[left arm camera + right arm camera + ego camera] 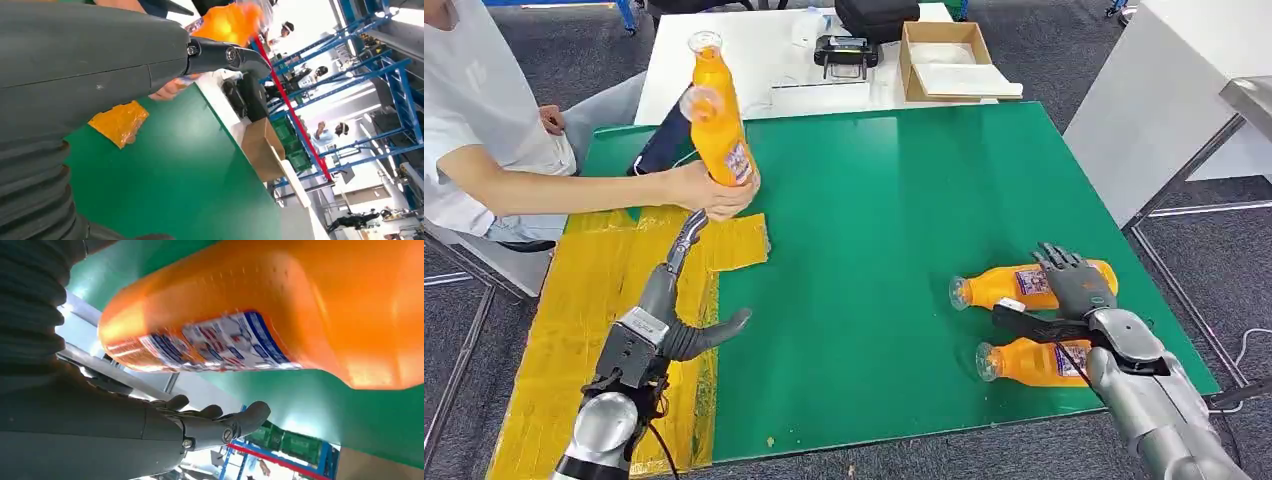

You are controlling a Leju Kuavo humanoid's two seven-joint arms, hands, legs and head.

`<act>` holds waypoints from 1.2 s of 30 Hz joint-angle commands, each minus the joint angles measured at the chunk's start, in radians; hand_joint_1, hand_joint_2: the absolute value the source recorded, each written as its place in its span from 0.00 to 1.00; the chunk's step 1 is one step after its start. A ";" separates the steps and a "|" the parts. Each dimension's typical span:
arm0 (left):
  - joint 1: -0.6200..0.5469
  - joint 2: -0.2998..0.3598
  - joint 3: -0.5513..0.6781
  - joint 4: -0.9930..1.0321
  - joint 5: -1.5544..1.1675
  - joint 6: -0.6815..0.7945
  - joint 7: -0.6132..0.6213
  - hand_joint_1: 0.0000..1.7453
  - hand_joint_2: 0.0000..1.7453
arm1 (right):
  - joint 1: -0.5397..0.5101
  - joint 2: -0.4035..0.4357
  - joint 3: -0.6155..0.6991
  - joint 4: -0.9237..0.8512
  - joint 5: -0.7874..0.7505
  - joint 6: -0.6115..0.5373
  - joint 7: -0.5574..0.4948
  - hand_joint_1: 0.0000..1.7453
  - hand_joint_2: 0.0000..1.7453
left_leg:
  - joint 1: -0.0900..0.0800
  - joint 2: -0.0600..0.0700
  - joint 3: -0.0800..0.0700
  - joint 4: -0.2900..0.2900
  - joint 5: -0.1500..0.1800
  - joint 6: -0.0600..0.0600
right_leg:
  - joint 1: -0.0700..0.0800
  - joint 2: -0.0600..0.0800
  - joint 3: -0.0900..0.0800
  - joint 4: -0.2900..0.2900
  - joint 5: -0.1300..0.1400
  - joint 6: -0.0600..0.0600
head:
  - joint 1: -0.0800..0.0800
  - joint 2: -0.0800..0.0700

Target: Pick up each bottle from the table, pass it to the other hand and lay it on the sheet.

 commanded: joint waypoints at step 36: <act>-0.134 0.000 -0.090 0.185 0.051 -0.032 0.006 0.00 1.00 | -0.319 0.083 0.165 0.559 0.126 0.066 0.081 0.21 1.00 | 0.001 -0.001 0.004 0.000 0.001 0.000 | 0.001 -0.002 0.005 0.000 0.000 -0.001 | 0.000 0.000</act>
